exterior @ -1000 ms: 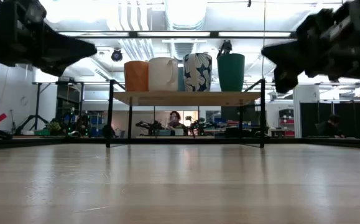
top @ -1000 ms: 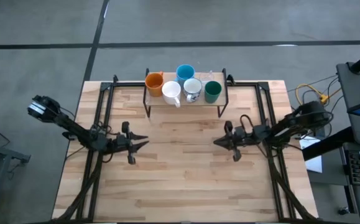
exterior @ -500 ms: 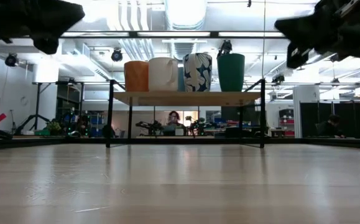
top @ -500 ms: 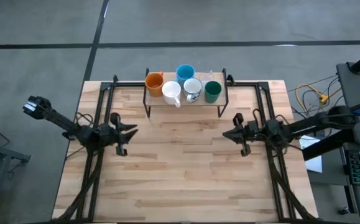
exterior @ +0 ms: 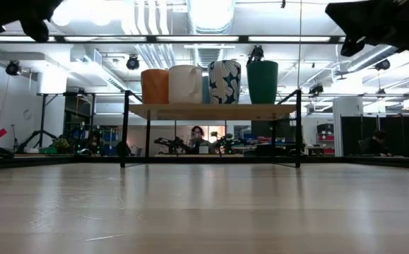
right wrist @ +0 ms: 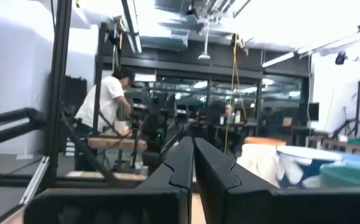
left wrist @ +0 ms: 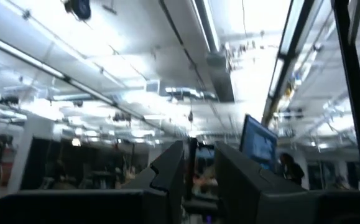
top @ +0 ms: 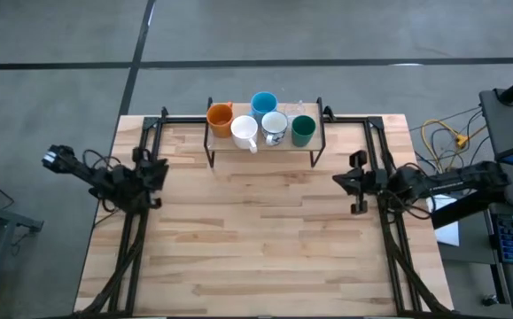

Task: Stack small to large cups/mugs on shelf
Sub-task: Return to Home Position

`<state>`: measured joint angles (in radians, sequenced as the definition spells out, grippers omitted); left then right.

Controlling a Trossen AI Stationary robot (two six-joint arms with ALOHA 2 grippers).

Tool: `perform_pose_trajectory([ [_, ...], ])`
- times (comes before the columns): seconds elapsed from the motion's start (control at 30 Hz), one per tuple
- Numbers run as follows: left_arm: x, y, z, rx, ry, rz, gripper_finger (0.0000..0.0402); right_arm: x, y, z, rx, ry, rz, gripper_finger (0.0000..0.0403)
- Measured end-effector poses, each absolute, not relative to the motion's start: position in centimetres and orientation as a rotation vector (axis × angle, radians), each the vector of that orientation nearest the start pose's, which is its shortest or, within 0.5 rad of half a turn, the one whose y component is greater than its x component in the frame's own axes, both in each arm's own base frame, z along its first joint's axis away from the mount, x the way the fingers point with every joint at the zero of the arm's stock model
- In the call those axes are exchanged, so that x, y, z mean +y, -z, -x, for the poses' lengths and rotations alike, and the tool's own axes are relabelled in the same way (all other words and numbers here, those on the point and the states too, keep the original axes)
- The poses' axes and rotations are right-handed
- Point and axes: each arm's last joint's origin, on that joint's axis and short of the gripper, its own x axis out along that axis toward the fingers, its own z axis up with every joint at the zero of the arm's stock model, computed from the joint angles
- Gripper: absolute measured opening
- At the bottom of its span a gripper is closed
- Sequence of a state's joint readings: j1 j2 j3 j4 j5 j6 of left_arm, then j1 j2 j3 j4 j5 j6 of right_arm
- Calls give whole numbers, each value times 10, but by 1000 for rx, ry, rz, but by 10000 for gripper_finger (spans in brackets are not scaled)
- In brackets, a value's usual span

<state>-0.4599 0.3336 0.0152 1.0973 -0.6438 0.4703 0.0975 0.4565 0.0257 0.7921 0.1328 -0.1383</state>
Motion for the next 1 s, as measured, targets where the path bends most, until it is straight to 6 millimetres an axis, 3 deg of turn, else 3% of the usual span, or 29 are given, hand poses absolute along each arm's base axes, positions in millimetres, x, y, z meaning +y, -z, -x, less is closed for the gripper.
perform_pose_trajectory([
  [0.53,-8,-244,-55,-764,-416,-69,75,6,-228,-98,-595,129,236,8],
  [1.0,-5,-242,-53,-682,-529,-156,75,4,-238,-79,-729,196,330,8],
])
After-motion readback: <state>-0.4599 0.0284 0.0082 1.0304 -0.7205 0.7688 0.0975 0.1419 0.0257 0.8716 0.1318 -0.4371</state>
